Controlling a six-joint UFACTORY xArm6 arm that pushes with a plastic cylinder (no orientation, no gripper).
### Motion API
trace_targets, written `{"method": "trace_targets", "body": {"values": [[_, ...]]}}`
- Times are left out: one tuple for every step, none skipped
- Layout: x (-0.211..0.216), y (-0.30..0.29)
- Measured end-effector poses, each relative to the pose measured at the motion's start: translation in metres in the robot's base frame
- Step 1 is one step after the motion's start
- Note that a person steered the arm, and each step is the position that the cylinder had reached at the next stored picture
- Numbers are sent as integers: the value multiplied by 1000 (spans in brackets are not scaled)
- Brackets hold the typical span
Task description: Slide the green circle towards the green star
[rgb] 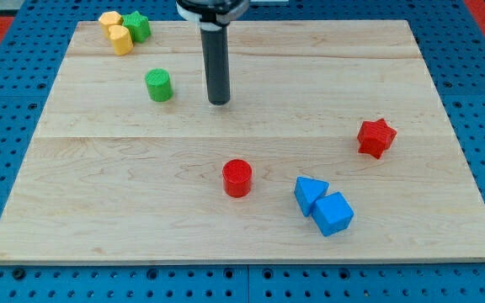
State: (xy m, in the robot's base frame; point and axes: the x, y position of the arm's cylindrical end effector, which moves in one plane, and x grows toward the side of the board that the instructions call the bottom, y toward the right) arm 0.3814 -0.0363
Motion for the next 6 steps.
{"method": "trace_targets", "body": {"values": [[-8, -41], [-20, -65], [-18, -68], [-10, -93], [-33, -117], [-71, -117]]}}
